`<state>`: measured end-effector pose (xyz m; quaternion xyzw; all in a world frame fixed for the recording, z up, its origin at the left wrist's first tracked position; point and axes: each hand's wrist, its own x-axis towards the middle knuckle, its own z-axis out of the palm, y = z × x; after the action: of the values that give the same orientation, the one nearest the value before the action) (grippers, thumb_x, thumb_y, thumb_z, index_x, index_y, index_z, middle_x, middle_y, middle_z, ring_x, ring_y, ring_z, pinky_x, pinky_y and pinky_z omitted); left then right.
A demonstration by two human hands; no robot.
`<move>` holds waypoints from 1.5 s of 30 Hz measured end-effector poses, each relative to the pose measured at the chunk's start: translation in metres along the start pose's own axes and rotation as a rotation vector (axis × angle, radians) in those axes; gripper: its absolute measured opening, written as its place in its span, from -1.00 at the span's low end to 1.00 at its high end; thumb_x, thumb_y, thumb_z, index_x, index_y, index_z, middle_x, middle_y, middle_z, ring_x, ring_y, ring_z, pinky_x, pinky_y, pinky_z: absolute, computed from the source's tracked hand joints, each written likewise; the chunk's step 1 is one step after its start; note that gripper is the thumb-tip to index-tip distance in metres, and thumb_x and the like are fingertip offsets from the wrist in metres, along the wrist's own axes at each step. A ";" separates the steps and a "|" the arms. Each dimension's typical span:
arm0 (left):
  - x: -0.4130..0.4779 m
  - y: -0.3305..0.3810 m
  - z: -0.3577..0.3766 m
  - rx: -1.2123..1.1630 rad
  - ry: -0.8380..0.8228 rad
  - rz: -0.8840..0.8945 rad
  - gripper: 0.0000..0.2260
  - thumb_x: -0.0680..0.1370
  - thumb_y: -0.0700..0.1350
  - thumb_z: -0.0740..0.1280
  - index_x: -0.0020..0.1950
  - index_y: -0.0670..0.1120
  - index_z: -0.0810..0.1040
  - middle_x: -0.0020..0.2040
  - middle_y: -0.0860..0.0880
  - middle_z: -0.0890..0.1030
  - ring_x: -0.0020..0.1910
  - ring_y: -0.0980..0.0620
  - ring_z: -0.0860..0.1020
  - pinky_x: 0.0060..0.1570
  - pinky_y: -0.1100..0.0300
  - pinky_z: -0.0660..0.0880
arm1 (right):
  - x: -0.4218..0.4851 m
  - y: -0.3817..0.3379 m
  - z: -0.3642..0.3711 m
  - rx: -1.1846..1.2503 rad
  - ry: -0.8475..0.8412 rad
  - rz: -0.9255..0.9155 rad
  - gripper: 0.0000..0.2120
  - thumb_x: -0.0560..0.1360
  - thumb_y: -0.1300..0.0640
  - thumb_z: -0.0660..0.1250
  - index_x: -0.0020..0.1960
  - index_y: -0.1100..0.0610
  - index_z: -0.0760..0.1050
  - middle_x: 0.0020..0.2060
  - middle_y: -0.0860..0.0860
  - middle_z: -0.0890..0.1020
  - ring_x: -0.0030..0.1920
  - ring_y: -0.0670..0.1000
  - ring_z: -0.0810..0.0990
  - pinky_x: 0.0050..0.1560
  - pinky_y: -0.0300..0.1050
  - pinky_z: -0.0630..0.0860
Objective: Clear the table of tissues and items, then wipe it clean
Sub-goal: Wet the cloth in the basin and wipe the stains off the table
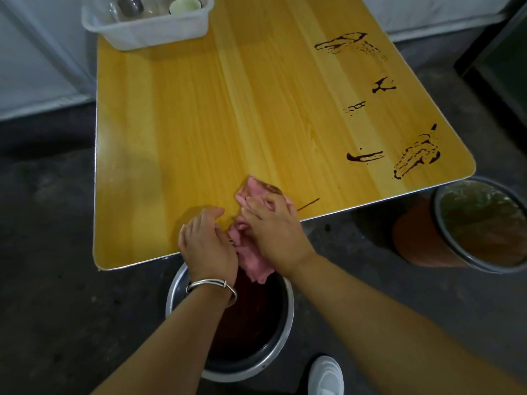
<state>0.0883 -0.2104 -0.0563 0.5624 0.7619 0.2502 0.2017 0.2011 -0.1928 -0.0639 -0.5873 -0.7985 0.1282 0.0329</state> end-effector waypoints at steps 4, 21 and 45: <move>0.004 -0.001 -0.002 0.040 -0.084 0.035 -0.66 0.53 -0.35 0.13 0.25 -0.11 0.47 0.27 -0.08 0.50 0.33 -0.10 0.36 0.39 -0.06 0.15 | -0.017 0.044 -0.012 -0.016 0.014 0.189 -0.60 0.55 0.01 0.18 0.38 -0.08 0.32 0.49 -0.12 0.13 0.44 0.09 0.06 0.39 0.07 0.11; 0.012 0.020 0.021 0.138 -0.116 -0.004 -0.57 0.50 -0.38 0.11 0.27 -0.03 0.48 0.29 0.01 0.41 0.28 -0.07 0.27 0.27 0.03 0.21 | -0.025 0.083 -0.022 0.251 0.210 0.477 -0.61 0.60 0.02 0.12 0.41 -0.01 0.33 0.41 -0.10 0.33 0.36 0.03 0.15 0.36 -0.11 0.15; -0.031 -0.065 -0.004 -0.236 0.042 0.180 -0.67 0.37 -0.48 0.06 -0.06 -0.21 0.51 0.05 -0.01 0.39 -0.08 0.23 0.45 -0.04 0.45 0.41 | -0.051 -0.026 0.075 0.463 -0.257 -0.231 -0.52 0.46 -0.07 0.04 0.13 0.09 0.61 0.13 0.02 0.64 0.09 0.29 0.50 0.00 0.26 0.48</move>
<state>0.0460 -0.2558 -0.0921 0.5955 0.6778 0.3667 0.2269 0.1771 -0.2606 -0.1247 -0.4482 -0.8072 0.3758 0.0793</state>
